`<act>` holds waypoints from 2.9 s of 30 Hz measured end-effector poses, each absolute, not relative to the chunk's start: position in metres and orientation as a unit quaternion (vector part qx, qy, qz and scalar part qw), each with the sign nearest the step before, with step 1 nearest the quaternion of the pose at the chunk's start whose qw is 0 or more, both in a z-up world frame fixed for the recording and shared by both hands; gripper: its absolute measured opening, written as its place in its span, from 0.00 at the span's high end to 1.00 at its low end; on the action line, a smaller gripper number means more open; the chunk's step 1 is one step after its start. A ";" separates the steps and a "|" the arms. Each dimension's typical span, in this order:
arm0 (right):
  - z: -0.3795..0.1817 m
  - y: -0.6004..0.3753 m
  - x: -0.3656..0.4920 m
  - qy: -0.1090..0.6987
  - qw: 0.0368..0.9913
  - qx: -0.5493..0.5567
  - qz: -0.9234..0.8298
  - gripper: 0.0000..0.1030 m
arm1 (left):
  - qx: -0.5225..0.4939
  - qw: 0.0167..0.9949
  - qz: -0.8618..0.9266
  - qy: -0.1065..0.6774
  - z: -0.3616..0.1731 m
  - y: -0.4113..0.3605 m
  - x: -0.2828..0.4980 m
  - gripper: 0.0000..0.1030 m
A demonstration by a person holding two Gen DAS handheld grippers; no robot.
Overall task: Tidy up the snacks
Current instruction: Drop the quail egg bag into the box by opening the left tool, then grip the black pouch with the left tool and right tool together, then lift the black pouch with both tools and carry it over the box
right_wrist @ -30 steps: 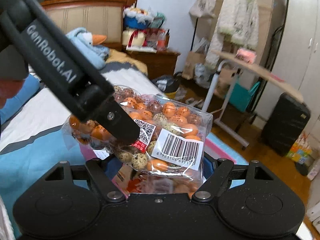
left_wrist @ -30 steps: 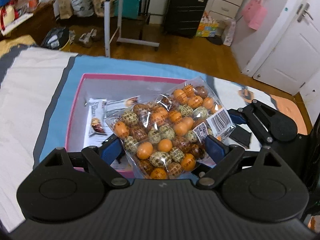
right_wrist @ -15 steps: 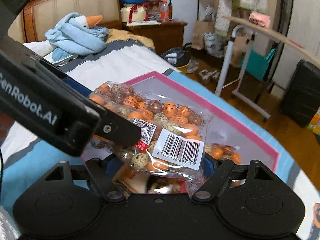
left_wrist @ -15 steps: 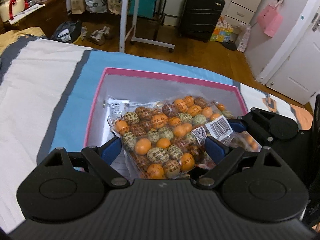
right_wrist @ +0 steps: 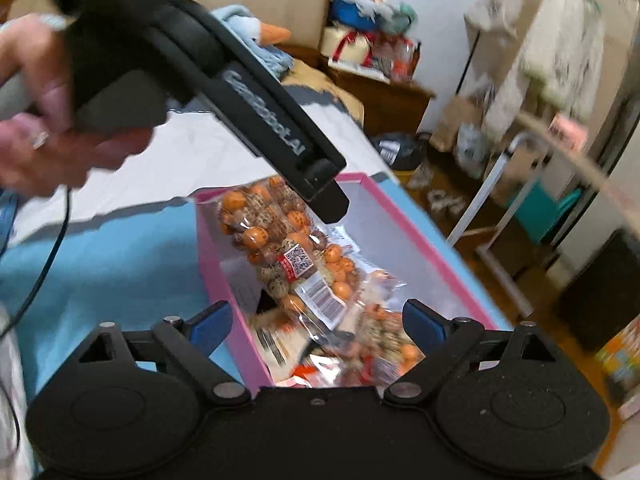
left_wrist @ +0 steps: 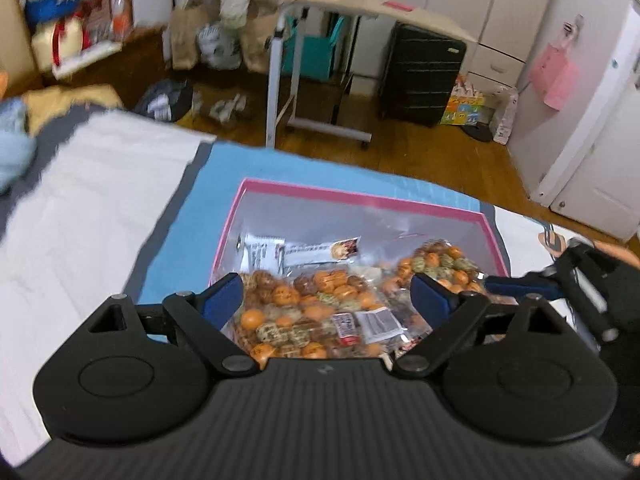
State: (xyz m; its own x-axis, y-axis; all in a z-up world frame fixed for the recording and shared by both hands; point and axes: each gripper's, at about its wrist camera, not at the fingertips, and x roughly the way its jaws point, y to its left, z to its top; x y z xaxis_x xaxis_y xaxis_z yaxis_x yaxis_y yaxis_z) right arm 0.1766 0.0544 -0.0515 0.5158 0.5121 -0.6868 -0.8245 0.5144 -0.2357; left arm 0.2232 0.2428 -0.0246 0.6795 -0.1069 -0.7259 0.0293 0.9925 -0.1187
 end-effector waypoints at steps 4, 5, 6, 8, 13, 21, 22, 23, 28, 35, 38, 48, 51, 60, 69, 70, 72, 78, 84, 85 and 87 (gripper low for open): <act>-0.037 0.014 0.155 0.269 0.842 -0.265 0.385 0.09 | -0.020 0.914 -0.035 0.403 -0.014 0.217 0.207 0.12; -0.034 0.005 0.154 0.272 0.846 -0.254 0.382 0.09 | -0.015 0.914 -0.039 0.403 -0.012 0.210 0.203 0.12; -0.032 -0.006 0.153 0.277 0.850 -0.242 0.377 0.09 | -0.012 0.914 -0.047 0.403 -0.010 0.202 0.197 0.12; -0.031 -0.028 0.151 0.291 0.858 -0.217 0.365 0.09 | -0.019 0.911 -0.069 0.406 -0.006 0.186 0.189 0.12; -0.035 -0.088 0.146 0.319 0.870 -0.169 0.335 0.10 | -0.029 0.902 -0.109 0.417 0.001 0.141 0.176 0.13; -0.066 -0.169 0.156 0.377 0.879 -0.113 0.271 0.13 | -0.002 0.876 -0.173 0.449 -0.011 0.049 0.187 0.13; -0.069 -0.174 0.157 0.379 0.879 -0.113 0.267 0.14 | 0.002 0.873 -0.183 0.452 -0.013 0.037 0.190 0.13; -0.074 -0.181 0.158 0.380 0.879 -0.115 0.265 0.13 | 0.004 0.870 -0.195 0.454 -0.015 0.024 0.196 0.13; -0.097 -0.205 0.170 0.389 0.877 -0.127 0.253 0.13 | 0.004 0.850 -0.214 0.482 -0.040 -0.022 0.236 0.15; -0.150 -0.225 0.197 0.431 0.866 -0.073 0.244 0.14 | -0.015 0.841 -0.172 0.513 -0.107 -0.052 0.286 0.25; -0.172 -0.221 0.205 0.436 0.865 -0.065 0.241 0.16 | -0.010 0.841 -0.149 0.519 -0.132 -0.062 0.302 0.25; -0.201 -0.189 0.219 0.377 0.889 -0.167 0.199 0.19 | -0.038 0.857 -0.086 0.506 -0.173 -0.060 0.332 0.25; -0.196 -0.199 0.220 0.370 0.896 -0.174 0.174 0.19 | -0.040 0.856 -0.088 0.509 -0.175 -0.058 0.333 0.25; -0.196 -0.232 0.226 0.402 0.892 -0.099 0.183 0.30 | -0.089 0.824 -0.133 0.543 -0.185 -0.063 0.324 0.32; -0.209 -0.216 0.240 0.407 0.891 -0.078 0.185 0.27 | -0.081 0.823 -0.150 0.543 -0.183 -0.078 0.311 0.41; -0.208 -0.214 0.238 0.407 0.891 -0.081 0.183 0.29 | -0.079 0.823 -0.150 0.542 -0.181 -0.079 0.310 0.41; -0.205 -0.216 0.237 0.411 0.892 -0.069 0.175 0.29 | -0.071 0.824 -0.153 0.541 -0.177 -0.080 0.306 0.42; -0.198 -0.217 0.225 0.414 0.893 -0.057 0.165 0.29 | -0.037 0.828 -0.161 0.535 -0.161 -0.084 0.284 0.42; -0.177 -0.210 0.199 0.421 0.891 -0.055 0.158 0.27 | -0.018 0.824 -0.173 0.539 -0.136 -0.080 0.256 0.43; -0.172 -0.209 0.193 0.420 0.892 -0.056 0.158 0.26 | -0.017 0.823 -0.176 0.539 -0.131 -0.078 0.251 0.43; -0.162 -0.206 0.182 0.416 0.894 -0.060 0.157 0.26 | -0.014 0.824 -0.185 0.536 -0.119 -0.074 0.239 0.44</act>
